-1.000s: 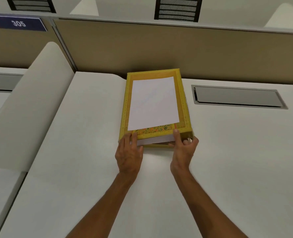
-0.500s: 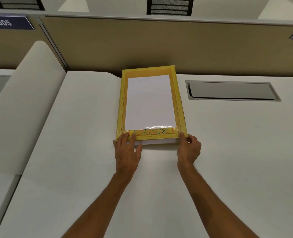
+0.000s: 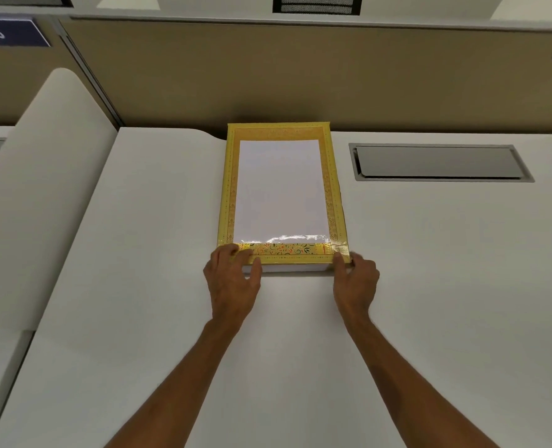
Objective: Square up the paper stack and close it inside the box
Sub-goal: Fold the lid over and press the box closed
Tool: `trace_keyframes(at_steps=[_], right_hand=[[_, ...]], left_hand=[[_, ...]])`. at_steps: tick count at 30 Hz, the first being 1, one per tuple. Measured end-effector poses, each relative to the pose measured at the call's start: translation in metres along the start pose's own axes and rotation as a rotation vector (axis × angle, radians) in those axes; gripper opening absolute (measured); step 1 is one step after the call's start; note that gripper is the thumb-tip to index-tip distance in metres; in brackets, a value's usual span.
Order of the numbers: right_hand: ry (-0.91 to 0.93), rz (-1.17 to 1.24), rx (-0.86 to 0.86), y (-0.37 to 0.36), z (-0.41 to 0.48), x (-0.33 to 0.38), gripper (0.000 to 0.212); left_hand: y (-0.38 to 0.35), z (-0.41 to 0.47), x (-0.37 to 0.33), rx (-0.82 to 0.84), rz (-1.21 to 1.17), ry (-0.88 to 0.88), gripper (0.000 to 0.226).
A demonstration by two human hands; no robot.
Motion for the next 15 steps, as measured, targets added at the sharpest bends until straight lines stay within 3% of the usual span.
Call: trace_keyframes(at_steps=[4, 7, 15], right_hand=[[0.290, -0.028, 0.085, -0.009, 0.017, 0.033, 0.060], [0.479, -0.205, 0.239, -0.032, 0.041, 0.061, 0.064], [0.554, -0.392, 0.420, -0.074, 0.126, 0.105, 0.074]], left_hand=[[-0.017, 0.028, 0.014, 0.166, -0.026, 0.058, 0.061], [-0.038, 0.056, 0.025, 0.329, -0.009, 0.094, 0.077], [-0.068, 0.140, 0.024, 0.583, 0.064, 0.105, 0.088]])
Point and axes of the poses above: each hand's wrist, its own z-axis towards the middle knuckle, its own y-axis out of the back of the hand, x = y × z, the point moved 10 cm from there along z, towards the middle knuckle, and after that the axes turned 1 degree about -x, right-handed, at the moved point
